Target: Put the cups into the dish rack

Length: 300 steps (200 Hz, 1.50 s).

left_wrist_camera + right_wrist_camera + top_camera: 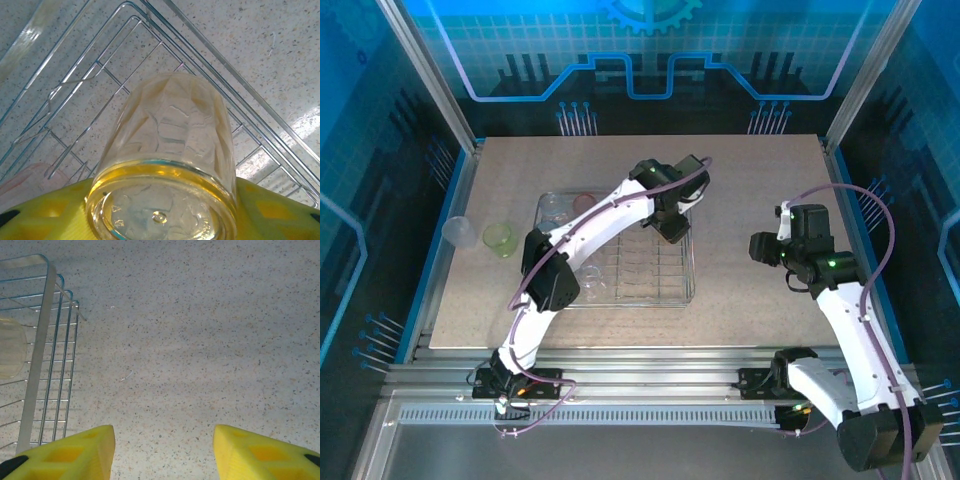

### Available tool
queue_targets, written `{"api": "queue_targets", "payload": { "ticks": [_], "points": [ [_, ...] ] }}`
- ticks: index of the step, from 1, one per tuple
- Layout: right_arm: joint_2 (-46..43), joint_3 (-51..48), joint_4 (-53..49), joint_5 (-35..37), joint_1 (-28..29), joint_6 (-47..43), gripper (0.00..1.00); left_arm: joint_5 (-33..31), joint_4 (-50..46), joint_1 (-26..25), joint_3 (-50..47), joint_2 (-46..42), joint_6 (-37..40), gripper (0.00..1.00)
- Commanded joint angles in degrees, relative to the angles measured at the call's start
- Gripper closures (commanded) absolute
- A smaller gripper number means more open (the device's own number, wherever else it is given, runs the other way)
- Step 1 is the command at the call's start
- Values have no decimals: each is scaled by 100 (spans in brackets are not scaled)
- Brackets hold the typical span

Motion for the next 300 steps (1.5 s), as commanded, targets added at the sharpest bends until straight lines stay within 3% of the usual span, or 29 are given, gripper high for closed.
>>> {"api": "queue_targets", "payload": {
  "ticks": [1, 97, 194, 225, 252, 300],
  "points": [
    [26, -88, 53, -155, -117, -104, 44, -10, 76, -3, 217, 186, 255, 52],
    [78, -329, 138, -301, -255, -201, 44, -307, -244, 271, 820, 867, 317, 37],
    [54, -360, 130, -304, -268, -249, 44, -600, 1, 416, 818, 995, 265, 9],
    [20, -371, 115, -319, -273, -228, 44, -671, 201, 418, 707, 674, 256, 1],
    [-9, -360, 120, -328, -270, -210, 44, -812, 638, 419, 322, 117, 236, 1],
    [-93, -320, 150, -268, -290, -249, 44, -1775, 1945, 498, -1062, -1303, 545, 1]
  ]
}}
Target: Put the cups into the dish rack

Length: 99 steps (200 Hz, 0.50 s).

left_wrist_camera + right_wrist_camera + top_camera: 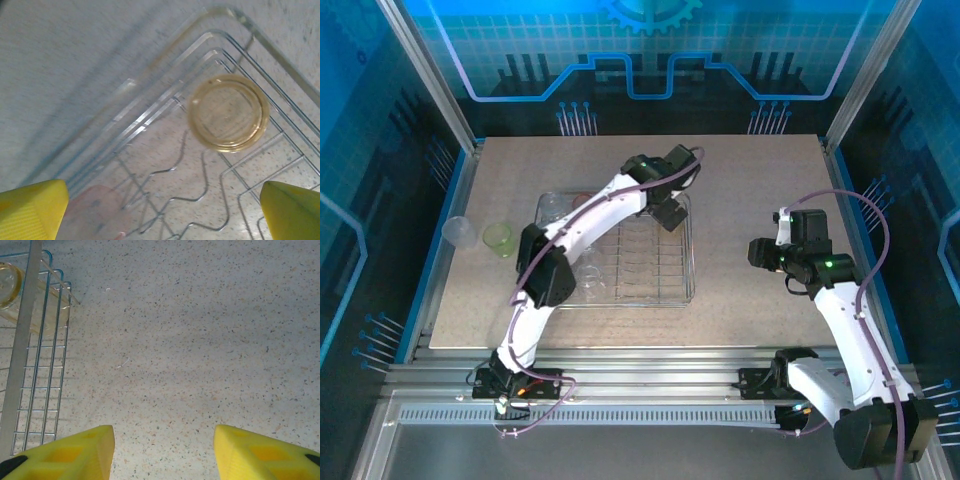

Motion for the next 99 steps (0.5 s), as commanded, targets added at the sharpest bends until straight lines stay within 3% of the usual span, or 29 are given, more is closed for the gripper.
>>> {"api": "queue_targets", "payload": {
  "ticks": [1, 40, 99],
  "points": [
    [-118, 10, 47, 5, -105, -89, 44, -753, 863, 124, -589, -961, 261, 1],
    [-153, 53, 91, 27, -130, -245, 44, -1213, 1807, 847, -1754, -2190, 1, 1],
    [-109, 74, 134, -73, -235, -425, 43, -1491, 1549, 3015, -2768, -3264, -1760, 1]
  ]
}}
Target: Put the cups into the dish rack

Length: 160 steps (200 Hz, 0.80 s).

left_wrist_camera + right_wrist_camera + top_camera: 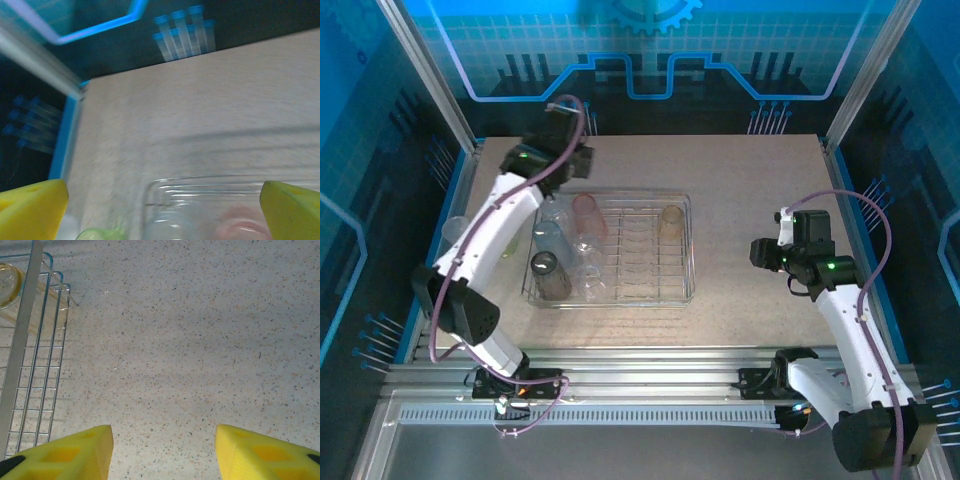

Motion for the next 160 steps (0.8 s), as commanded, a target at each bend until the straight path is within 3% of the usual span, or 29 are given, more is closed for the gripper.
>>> {"api": "queue_targets", "payload": {
  "ticks": [1, 23, 39, 76, 101, 160],
  "points": [
    [-31, 74, 128, -80, -127, -165, 43, -237, -87, 751, -412, -367, -952, 1],
    [3, 88, 151, -115, -153, -196, 42, 334, 297, 1610, -1101, -772, -1157, 2],
    [35, 116, 146, -153, -171, -234, 42, 414, 524, 2167, -1609, -1015, -1439, 1],
    [57, 170, 85, -177, -222, -311, 42, 505, -137, 3379, -1777, -665, -2336, 1],
    [85, 170, 88, -243, -241, -330, 42, 665, -639, 3918, -1626, -176, -2727, 1],
    [105, 325, 23, -250, -259, -358, 42, 1686, -349, 4751, -2042, 145, -3144, 1]
  ]
}}
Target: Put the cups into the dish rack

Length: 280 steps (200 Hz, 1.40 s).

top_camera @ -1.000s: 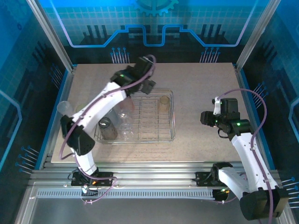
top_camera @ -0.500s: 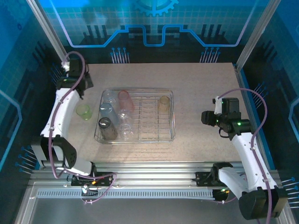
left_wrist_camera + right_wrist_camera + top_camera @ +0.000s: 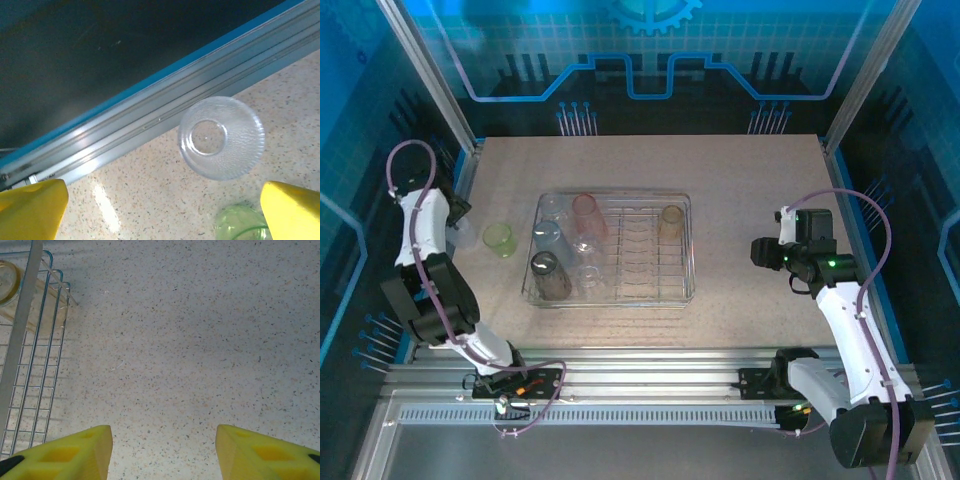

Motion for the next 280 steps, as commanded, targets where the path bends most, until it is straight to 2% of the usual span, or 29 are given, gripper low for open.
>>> {"api": "queue_targets", "payload": {
  "ticks": [1, 30, 67, 119, 159, 214, 234, 280],
  "points": [
    [11, 324, -34, -82, -104, -120, 42, 632, 26, 258, -100, 128, -272, 1],
    [29, 326, -26, -75, -104, -112, 42, 923, 82, 510, -103, 386, -79, 2],
    [23, 257, 10, -126, -104, -18, 42, 1276, 349, 718, -336, 586, 153, 14],
    [-57, 229, 43, -156, -104, 40, 42, 1576, 800, 748, -569, 775, 196, 28],
    [-83, 229, -8, -104, -104, 2, 42, 1641, 933, 745, -578, 955, 143, 34],
    [-166, 229, -31, -112, -104, 27, 42, 1937, 1200, 756, -687, 1227, 76, 51],
    [-209, 229, -69, -65, -113, 11, 41, 2153, 1251, 758, -728, 1250, 81, 61],
    [-505, -64, 16, -63, -117, 27, 41, 2486, 1529, 747, -974, 876, 23, 94]
  ]
}}
